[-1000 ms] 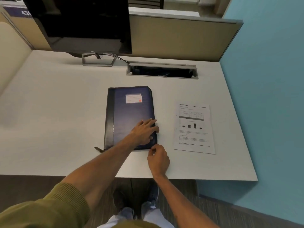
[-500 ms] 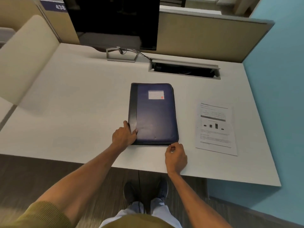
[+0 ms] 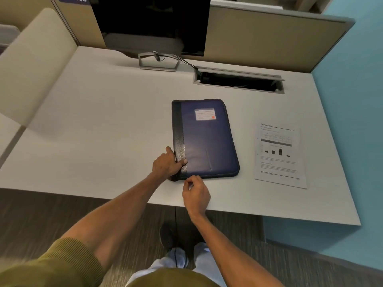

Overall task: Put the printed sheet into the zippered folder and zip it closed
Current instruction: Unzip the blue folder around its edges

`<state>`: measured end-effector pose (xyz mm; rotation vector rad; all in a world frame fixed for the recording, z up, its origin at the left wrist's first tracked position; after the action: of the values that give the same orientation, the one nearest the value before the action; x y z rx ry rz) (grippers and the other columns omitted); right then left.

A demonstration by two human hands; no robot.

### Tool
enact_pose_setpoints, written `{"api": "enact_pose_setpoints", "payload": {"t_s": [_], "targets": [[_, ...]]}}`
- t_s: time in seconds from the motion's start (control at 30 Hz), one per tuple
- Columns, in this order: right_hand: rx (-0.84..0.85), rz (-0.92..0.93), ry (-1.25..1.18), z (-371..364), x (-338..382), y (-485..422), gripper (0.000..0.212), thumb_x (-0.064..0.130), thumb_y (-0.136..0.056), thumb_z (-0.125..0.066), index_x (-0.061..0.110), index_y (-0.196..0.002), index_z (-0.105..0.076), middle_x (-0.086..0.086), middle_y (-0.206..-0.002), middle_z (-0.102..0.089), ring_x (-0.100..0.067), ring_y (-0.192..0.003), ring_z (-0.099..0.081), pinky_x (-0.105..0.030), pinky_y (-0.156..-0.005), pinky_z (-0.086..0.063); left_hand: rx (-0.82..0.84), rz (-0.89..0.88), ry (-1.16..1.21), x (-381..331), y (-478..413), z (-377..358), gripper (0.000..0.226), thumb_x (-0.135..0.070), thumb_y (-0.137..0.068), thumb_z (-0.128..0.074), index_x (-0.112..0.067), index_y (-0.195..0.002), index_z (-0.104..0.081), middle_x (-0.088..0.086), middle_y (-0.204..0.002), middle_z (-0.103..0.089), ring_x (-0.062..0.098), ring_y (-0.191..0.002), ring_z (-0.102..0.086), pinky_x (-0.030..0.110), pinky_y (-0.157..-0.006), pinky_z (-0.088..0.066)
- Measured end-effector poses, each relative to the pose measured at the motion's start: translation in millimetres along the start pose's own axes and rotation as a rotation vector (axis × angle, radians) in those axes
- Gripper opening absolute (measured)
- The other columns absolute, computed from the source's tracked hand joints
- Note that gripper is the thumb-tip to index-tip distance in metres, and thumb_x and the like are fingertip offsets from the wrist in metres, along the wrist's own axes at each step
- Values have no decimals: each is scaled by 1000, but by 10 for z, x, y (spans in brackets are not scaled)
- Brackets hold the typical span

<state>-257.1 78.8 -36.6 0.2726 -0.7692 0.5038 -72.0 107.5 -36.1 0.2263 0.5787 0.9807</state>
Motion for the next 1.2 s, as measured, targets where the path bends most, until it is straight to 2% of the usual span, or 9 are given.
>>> {"api": "enact_pose_setpoints", "payload": {"t_s": [0.13, 0.33, 0.43, 0.53, 0.63, 0.73, 0.9, 1.03, 1.2], "targets": [[-2, -40, -25, -47, 71, 61, 11, 22, -92, -78, 25, -96, -68, 13, -87, -68, -4, -73, -61, -10, -67, -45, -7, -7, 22, 38, -34, -18, 80, -77, -90, -62, -9, -126, -40, 16, -113, -73, 40, -95, -72, 52, -83, -61], [44, -44, 35, 41, -9, 51, 8, 30, -95, -75, 28, -101, -69, 14, -95, -72, -1, -81, -63, -12, -71, -47, -12, -23, 68, 0, 88, 1, 75, -73, -94, -60, -11, -132, -41, 8, -104, -67, 29, -83, -66, 38, -69, -50], [130, 40, 106, 88, -7, 5, 15, 39, -96, -72, 30, -107, -70, 16, -103, -73, -3, -88, -66, -13, -77, -48, -173, -35, 128, -3, 297, 22, 58, -65, -100, -57, -14, -129, -50, 9, -107, -73, 33, -92, -71, 37, -70, -47], [178, 154, 203, 182, 0, -75, 22, 48, -96, -67, 31, -108, -72, 17, -103, -71, -3, -88, -66, -18, -78, -54, -399, -98, 167, 26, 558, 35, 42, -49, -104, -56, -17, -131, -54, 5, -123, -67, 26, -106, -64, 40, -84, -54], [116, 339, 294, 349, 3, -216, 19, 38, -94, -70, 27, -110, -72, 10, -105, -72, -7, -89, -65, -24, -80, -57, -525, -209, 80, 91, 838, -51, 21, -35, -104, -55, -20, -119, -54, 0, -112, -61, 21, -94, -56, 37, -84, -49], [116, 532, 374, 463, 39, -420, 32, 26, -89, -72, 23, -121, -66, 2, -117, -68, -17, -103, -62, -30, -88, -51, -512, -263, 29, 114, 1123, -265, 16, -38, -101, -55, -23, -106, -51, -4, -97, -56, 17, -84, -48, 38, -79, -47], [395, 674, 479, 416, 44, -654, 76, 22, -82, -74, 28, -152, -46, -2, -158, -45, -25, -144, -41, -46, -121, -31, -465, -58, 65, 61, 1384, -657, 28, -54, -98, -52, -31, -112, -59, -9, -108, -65, 14, -96, -54, 34, -86, -46], [461, 726, 498, 404, 60, -667, 76, 19, -81, -76, 25, -152, -47, -3, -159, -43, -26, -145, -41, -45, -119, -34, -487, 154, 178, -50, 1396, -793, 38, -62, -97, -54, -32, -119, -60, -10, -110, -64, 15, -100, -55, 39, -88, -50], [452, 759, 502, 397, 82, -640, 67, 20, -83, -76, 25, -146, -52, -2, -154, -48, -25, -138, -49, -44, -111, -44, -559, 267, 288, -265, 1364, -782, 29, -52, -95, -66, -30, -114, -64, -10, -110, -66, 15, -97, -56, 40, -85, -52]]}}
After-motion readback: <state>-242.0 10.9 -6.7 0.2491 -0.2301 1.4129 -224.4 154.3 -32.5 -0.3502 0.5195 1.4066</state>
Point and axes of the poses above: each hand's wrist, its own y-axis away from the middle knuckle, its own z-axis out of the back of the hand, x = y × z, the point moved 5 cm from there along -y, towards the middle knuckle
